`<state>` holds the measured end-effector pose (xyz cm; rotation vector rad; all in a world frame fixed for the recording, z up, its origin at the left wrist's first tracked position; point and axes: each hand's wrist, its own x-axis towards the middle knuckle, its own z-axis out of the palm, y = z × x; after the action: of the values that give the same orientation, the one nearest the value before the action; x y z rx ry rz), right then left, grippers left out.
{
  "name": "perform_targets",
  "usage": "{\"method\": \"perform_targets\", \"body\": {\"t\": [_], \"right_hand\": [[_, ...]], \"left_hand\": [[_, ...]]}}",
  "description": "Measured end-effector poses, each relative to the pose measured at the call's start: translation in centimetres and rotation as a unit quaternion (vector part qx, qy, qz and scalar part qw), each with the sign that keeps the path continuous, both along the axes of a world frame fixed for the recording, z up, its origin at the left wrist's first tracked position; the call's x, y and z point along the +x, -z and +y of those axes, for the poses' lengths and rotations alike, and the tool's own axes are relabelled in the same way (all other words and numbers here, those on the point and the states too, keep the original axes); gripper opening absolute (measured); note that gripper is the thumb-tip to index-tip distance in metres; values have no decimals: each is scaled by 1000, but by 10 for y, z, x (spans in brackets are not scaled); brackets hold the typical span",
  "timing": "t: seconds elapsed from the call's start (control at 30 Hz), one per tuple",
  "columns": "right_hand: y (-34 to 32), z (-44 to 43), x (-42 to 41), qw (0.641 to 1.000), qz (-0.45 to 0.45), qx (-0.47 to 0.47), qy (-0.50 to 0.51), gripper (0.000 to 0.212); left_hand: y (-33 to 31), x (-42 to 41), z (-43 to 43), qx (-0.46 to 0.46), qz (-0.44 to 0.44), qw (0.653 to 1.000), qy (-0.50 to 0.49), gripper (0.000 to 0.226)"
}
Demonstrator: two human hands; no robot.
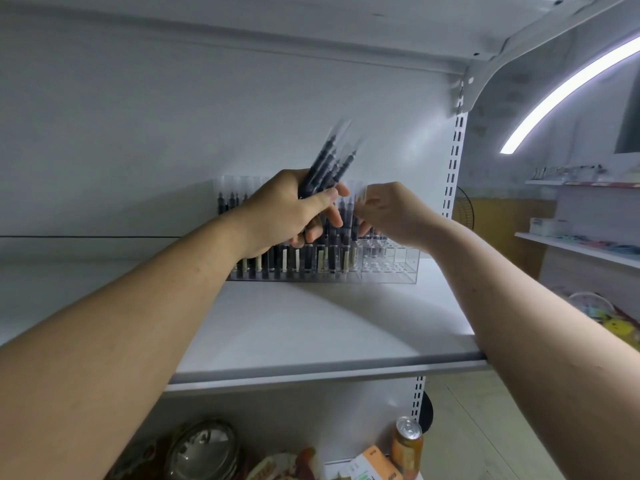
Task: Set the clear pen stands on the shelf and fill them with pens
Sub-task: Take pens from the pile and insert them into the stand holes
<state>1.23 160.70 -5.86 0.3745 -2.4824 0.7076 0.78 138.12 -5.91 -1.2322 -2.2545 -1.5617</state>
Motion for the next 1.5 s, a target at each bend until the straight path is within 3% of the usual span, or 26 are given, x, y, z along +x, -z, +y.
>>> {"method": "perform_targets", "body": {"t": [0.1, 0.17, 0.27, 0.33, 0.47, 0.63, 0.73, 0.8, 0.87, 1.0, 1.27, 1.5], "right_hand": [[-7, 4, 3, 996, 76, -47, 12, 22], [-15, 6, 6, 981, 140, -129, -24, 15], [-21, 4, 14, 936, 56, -297, -181, 12], [-19, 0, 16, 918, -6, -319, -238, 18], [-16, -2, 15, 921, -7, -300, -249, 36], [-21, -2, 16, 881, 18, -393, -263, 16], [-29, 5, 16, 854, 93, -467, -209, 15], [-30, 13, 14, 881, 161, -423, -135, 17], [-28, 15, 13, 926, 192, -312, -88, 16], [-19, 8, 10, 972, 160, -164, -56, 12], [-9, 2, 13, 996, 52, -57, -35, 8], [-8, 0, 18, 997, 21, -53, -43, 12]], "left_hand": [[0, 0, 0, 2, -9, 1000, 1, 20], [-1, 1, 1, 4, -15, 1000, -2, 21], [-3, 4, 2, 10, -27, 1000, -6, 22], [-3, 5, 3, 9, -31, 999, -4, 23], [-2, 9, 3, -3, -35, 999, 5, 25], [-3, 8, 2, -11, -45, 999, -4, 28], [-3, 6, 2, -11, -41, 999, -8, 26], [-3, 4, 1, -12, -26, 999, -15, 26], [-3, 2, 0, -10, -11, 1000, -19, 26], [-2, 1, -1, -8, 6, 1000, -22, 25], [-2, 0, -2, -12, 9, 1000, -20, 25], [-1, 1, -1, -16, 8, 1000, -19, 24]]}}
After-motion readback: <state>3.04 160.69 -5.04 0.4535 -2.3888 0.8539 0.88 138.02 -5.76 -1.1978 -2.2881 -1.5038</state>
